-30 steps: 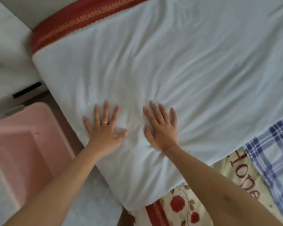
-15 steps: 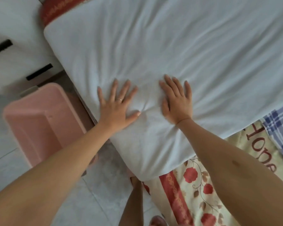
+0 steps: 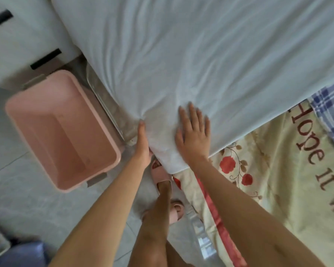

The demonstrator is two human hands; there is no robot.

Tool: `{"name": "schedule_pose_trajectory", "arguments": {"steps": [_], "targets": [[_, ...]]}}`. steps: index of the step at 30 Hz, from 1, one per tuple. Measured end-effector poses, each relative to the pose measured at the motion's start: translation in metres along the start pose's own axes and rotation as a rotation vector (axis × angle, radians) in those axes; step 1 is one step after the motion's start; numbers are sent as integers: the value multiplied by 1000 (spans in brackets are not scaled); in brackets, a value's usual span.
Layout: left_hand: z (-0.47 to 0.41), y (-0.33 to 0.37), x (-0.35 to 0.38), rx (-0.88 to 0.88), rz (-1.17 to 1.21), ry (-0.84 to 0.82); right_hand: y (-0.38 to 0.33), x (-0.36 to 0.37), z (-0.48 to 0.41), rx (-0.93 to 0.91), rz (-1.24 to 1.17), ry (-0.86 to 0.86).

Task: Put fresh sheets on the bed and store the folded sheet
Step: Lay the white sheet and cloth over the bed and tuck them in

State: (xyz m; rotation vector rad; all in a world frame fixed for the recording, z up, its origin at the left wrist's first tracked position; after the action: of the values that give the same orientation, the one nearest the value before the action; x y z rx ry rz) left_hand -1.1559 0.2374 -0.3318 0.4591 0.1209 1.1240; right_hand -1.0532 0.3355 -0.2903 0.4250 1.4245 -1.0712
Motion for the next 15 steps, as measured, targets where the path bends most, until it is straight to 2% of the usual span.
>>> {"name": "schedule_pose_trajectory", "arguments": {"steps": [3, 5, 7, 8, 9, 12, 15], "targets": [[6, -13, 1, -74, -18, -23, -8, -4, 55, 76, -306, 77], [17, -19, 0, -104, -73, 11, -4, -13, 85, 378, -582, 184], [36, -22, -7, -114, -147, 62, 0, -20, 108, 820, -868, 327], [43, -22, -11, -118, -190, 83, 2, -22, 112, 983, -973, 372], [51, -21, -17, -124, -232, 103, 2, -27, 115, 1066, -1032, 367], [67, -18, -37, -83, -333, 115, -9, -28, 108, 1058, -1143, 126], [75, -14, -52, -13, -374, 79, -18, -15, 103, 1066, -1273, 32]]}}
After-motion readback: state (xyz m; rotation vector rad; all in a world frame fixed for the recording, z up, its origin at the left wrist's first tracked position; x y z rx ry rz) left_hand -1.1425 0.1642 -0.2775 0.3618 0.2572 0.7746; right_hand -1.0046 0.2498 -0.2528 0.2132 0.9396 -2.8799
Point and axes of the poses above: each hand's wrist, its own z-axis away from the middle knuckle, its own x-axis out of the palm, y = z × x, the point moved 3 cm from there along -z, towards the middle knuckle, and after that the axes turned 4 degrees about y, right-handed, at the moved point
